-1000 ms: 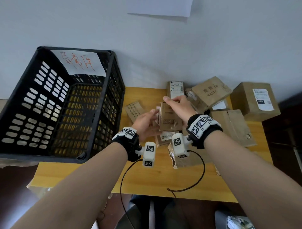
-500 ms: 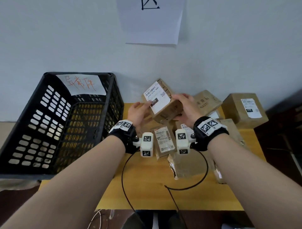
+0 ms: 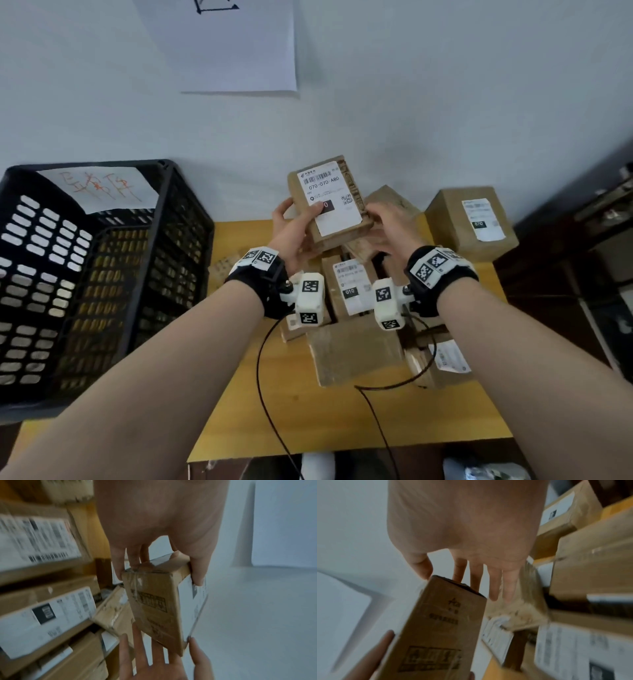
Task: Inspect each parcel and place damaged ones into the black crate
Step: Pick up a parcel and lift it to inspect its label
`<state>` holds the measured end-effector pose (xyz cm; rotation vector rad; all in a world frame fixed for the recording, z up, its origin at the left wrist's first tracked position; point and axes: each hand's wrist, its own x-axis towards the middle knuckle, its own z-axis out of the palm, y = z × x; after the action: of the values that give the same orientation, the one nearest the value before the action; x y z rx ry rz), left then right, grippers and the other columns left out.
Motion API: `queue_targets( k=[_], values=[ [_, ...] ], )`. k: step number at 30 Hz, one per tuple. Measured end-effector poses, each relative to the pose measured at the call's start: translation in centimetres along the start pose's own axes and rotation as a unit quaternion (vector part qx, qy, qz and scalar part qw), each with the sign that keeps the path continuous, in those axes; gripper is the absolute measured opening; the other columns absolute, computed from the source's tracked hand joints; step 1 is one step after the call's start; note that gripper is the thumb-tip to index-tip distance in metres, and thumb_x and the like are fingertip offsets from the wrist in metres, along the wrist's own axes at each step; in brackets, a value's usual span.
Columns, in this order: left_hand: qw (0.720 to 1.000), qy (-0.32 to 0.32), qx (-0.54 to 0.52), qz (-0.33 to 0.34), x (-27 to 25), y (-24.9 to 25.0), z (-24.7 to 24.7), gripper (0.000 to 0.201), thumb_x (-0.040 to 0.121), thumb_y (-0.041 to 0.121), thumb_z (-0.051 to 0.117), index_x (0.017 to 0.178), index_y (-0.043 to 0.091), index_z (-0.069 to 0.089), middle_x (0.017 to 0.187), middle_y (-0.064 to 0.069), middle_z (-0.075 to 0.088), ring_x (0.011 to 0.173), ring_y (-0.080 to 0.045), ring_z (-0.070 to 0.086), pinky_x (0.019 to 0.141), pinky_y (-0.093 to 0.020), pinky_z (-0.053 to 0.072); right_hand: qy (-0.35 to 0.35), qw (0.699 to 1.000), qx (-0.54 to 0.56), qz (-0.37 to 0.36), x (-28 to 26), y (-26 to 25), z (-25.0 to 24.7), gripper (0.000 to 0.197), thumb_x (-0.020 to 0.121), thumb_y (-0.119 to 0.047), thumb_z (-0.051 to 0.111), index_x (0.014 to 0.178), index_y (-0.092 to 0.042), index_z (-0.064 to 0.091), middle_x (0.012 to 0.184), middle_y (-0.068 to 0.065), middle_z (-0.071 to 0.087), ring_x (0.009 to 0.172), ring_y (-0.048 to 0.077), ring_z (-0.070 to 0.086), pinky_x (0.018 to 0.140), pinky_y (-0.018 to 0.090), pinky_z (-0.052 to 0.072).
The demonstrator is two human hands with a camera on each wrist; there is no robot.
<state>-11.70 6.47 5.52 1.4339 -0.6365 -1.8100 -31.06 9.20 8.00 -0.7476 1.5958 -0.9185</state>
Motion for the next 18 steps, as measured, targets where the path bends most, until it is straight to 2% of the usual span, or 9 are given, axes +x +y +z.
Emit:
queue_targets(
  k=[2, 4, 6, 7, 9, 11, 13, 15, 18],
  values=[
    [1.0, 0.009, 0.001, 0.004, 0.9, -0.7, 2.7, 0.075, 0.085, 0.031, 0.085, 0.143, 0.041, 0.038, 0.121, -0.008, 0.073, 0.1, -0.027, 0.075, 0.079, -0.052, 0.064, 0.047, 0.999, -0.023, -0.001, 1.6, 0.4, -2.9, 0.023, 0.099, -0.043, 0.059, 0.101, -0.022, 0.069, 0.099, -0.002, 0.075, 0.095, 0.019, 0.072, 0.092, 0.044, 0.058],
    [1.0, 0.014, 0.002, 0.009, 1.8, -1.3, 5.4, 0.074, 0.084, 0.029, 0.086, 0.141, 0.041, 0.04, 0.121, -0.009, 0.073, 0.099, -0.028, 0.076, 0.081, -0.055, 0.063, 0.087, 0.995, -0.049, 0.001, 3.2, 0.8, -5.9, 0.017, 0.101, -0.039, 0.059, 0.094, -0.027, 0.068, 0.097, -0.006, 0.072, 0.095, 0.017, 0.068, 0.093, 0.038, 0.054],
    [1.0, 0.018, 0.01, 0.017, 2.7, -1.9, 7.6, 0.074, 0.083, 0.029, 0.086, 0.14, 0.042, 0.041, 0.121, -0.008, 0.073, 0.1, -0.027, 0.076, 0.08, -0.053, 0.064, 0.103, 0.993, -0.061, 0.002, 4.6, 1.3, -8.4, 0.016, 0.101, -0.033, 0.059, 0.09, -0.026, 0.067, 0.093, -0.009, 0.069, 0.094, 0.015, 0.065, 0.094, 0.034, 0.051],
    [1.0, 0.016, 0.01, 0.023, 3.2, -2.2, 8.9, 0.074, 0.083, 0.029, 0.086, 0.14, 0.042, 0.041, 0.123, -0.007, 0.073, 0.101, -0.027, 0.076, 0.078, -0.05, 0.064, 0.114, 0.99, -0.078, 0.007, 5.4, 1.6, -9.7, 0.014, 0.102, -0.03, 0.058, 0.092, -0.024, 0.066, 0.093, -0.01, 0.066, 0.093, 0.015, 0.062, 0.092, 0.032, 0.048],
    [0.999, 0.013, 0.014, 0.032, 4.6, -2.9, 11.2, 0.075, 0.083, 0.03, 0.086, 0.142, 0.041, 0.041, 0.124, -0.006, 0.073, 0.098, -0.022, 0.077, 0.073, -0.043, 0.064, 0.136, 0.983, -0.125, 0.015, 7.4, 2.2, -12.4, 0.012, 0.103, -0.026, 0.054, 0.107, -0.021, 0.065, 0.101, -0.005, 0.065, 0.099, 0.019, 0.058, 0.089, 0.029, 0.041],
    [0.999, 0.013, 0.009, 0.038, 5.6, -3.5, 13.1, 0.075, 0.083, 0.027, 0.087, 0.143, 0.037, 0.042, 0.121, -0.007, 0.074, 0.091, -0.018, 0.078, 0.069, -0.038, 0.063, 0.148, 0.972, -0.18, 0.037, 9.7, 3.2, -14.5, 0.031, 0.098, -0.03, 0.056, 0.124, -0.017, 0.068, 0.116, 0.002, 0.068, 0.107, 0.024, 0.06, 0.088, 0.03, 0.039],
    [0.999, 0.022, 0.018, 0.041, 6.6, -4.0, 14.7, 0.082, 0.075, 0.034, 0.091, 0.142, 0.037, 0.044, 0.121, -0.007, 0.074, 0.094, -0.02, 0.078, 0.077, -0.042, 0.064, 0.171, 0.945, -0.272, 0.069, 12.4, 4.5, -16.8, 0.046, 0.086, -0.044, 0.057, 0.122, -0.019, 0.07, 0.121, 0.008, 0.068, 0.112, 0.034, 0.059, 0.09, 0.036, 0.038],
    [0.999, 0.026, 0.026, 0.037, 7.5, -4.3, 16.1, 0.086, 0.071, 0.038, 0.093, 0.142, 0.038, 0.045, 0.118, -0.005, 0.075, 0.097, -0.021, 0.078, 0.087, -0.048, 0.063, 0.19, 0.918, -0.329, 0.114, 15.3, 6.3, -19.3, 0.06, 0.075, -0.051, 0.05, 0.119, -0.016, 0.068, 0.124, 0.015, 0.064, 0.118, 0.041, 0.056, 0.1, 0.046, 0.041],
    [0.999, 0.015, 0.012, 0.029, 9.0, -4.8, 17.9, 0.076, 0.083, 0.026, 0.086, 0.146, 0.032, 0.043, 0.114, -0.005, 0.076, 0.097, -0.02, 0.078, 0.091, -0.05, 0.062, 0.186, 0.921, -0.316, 0.135, 19.8, 9.3, -23.4, 0.074, 0.075, -0.058, 0.051, 0.137, -0.017, 0.055, 0.139, 0.012, 0.057, 0.13, 0.04, 0.053, 0.109, 0.053, 0.042]
  ],
)
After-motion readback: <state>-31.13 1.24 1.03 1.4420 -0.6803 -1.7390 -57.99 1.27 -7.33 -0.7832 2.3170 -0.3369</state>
